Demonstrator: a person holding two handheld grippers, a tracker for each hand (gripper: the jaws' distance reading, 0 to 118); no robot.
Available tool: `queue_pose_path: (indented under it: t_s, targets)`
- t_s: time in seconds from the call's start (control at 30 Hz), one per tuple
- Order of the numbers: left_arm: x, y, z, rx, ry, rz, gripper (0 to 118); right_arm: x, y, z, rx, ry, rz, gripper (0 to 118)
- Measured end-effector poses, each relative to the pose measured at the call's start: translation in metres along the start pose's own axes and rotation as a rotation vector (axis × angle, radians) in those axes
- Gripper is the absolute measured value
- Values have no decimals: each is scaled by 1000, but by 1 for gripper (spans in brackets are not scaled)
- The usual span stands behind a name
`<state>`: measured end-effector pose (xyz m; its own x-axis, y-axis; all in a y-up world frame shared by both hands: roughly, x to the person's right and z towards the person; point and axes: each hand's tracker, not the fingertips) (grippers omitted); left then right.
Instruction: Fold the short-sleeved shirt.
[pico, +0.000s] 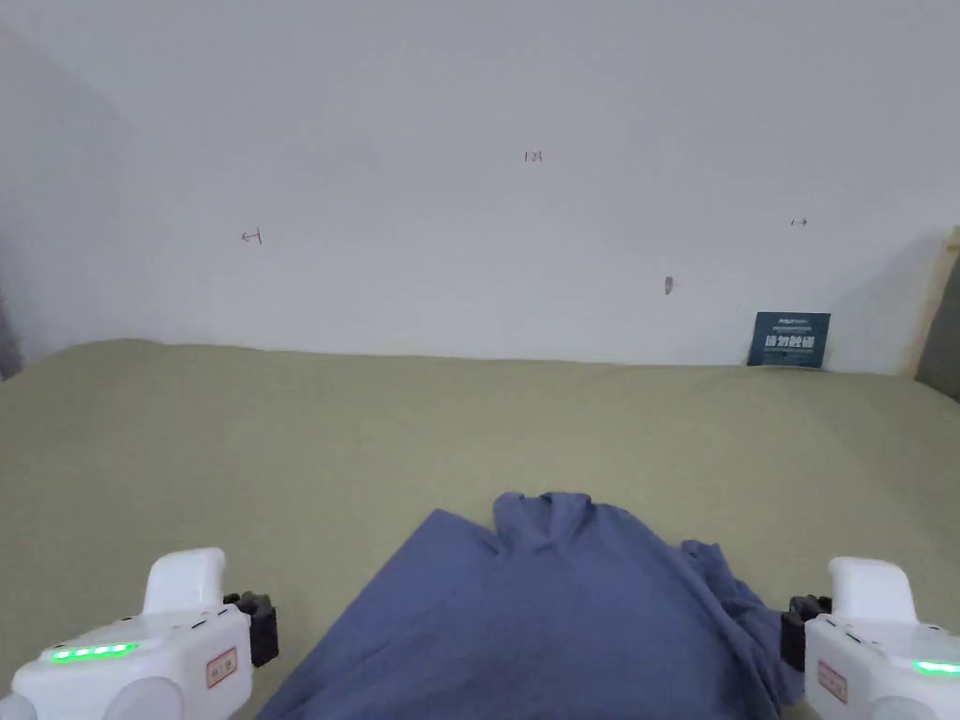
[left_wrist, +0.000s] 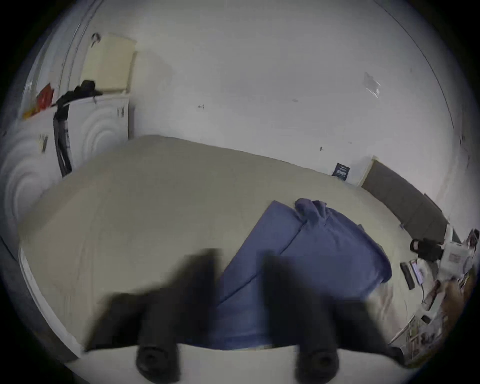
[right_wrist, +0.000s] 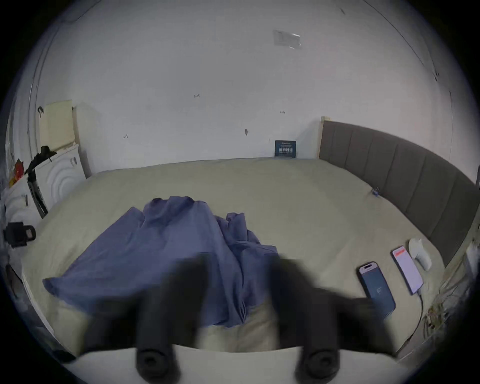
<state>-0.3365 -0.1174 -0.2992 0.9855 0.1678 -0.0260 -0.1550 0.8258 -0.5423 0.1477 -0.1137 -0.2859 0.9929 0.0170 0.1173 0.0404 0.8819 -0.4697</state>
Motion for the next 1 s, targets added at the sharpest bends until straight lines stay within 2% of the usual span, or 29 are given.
queue_pose_path:
  t_s: [0.03, 0.1, 0.23, 0.33, 0.43, 0.47, 0.5, 0.53, 0.57, 0.6, 0.7, 0.8, 0.83, 0.87, 0.9, 0.93, 1.0]
  targets:
    - [-5, 2, -3, -29, -20, 7, 2, 0, 0, 3, 8, 7, -3, 0]
    - [-20, 4, -7, -78, -60, 11, 0, 1, -2, 4, -22, 51, 9, 0]
    - [-44, 10, 3, -189, -25, -24, 0, 2, -6, 7, -37, 59, 46, 0]
    - [-66, 15, 1, -379, -91, 5, 0, 4, -6, 8, -53, 83, 47, 0]
    - [-77, 10, -5, -458, -68, -40, 0, 0, -10, 3, -81, 106, 61, 0]
    - [-82, 8, -8, -460, -63, -45, 5, -1, -12, 1, -88, 113, 62, 0]
    - [-87, 6, -14, -483, -51, -40, 21, -3, -15, -2, -98, 118, 64, 0]
    - [-83, 1, -15, -511, -31, -21, 46, -4, -16, -3, -107, 123, 65, 0]
    - [-85, -3, -20, -543, -34, 15, 83, -5, -17, -5, -118, 130, 65, 0]
    - [-88, -10, -27, -570, -55, 47, 98, -6, -18, -6, -129, 138, 65, 0]
    - [-88, -28, -38, -607, -113, 105, 109, -8, -21, -9, -147, 147, 80, 0]
    - [-88, -45, -51, -642, -90, 104, 109, -8, -22, -13, -161, 156, 88, 0]
    - [-89, -49, -52, -634, -76, 102, 105, -7, -21, -14, -162, 153, 89, 0]
    - [-91, -51, -52, -592, -31, 93, 85, -6, -20, -15, -162, 150, 93, 0]
    - [-93, -54, -54, -585, -26, 94, 52, -6, -19, -17, -163, 151, 94, 0]
    - [-93, -55, -52, -575, -65, 134, 12, -4, -17, -20, -169, 156, 91, 0]
    - [-95, -58, -53, -589, -87, 173, 8, -2, -11, -31, -193, 186, 77, 0]
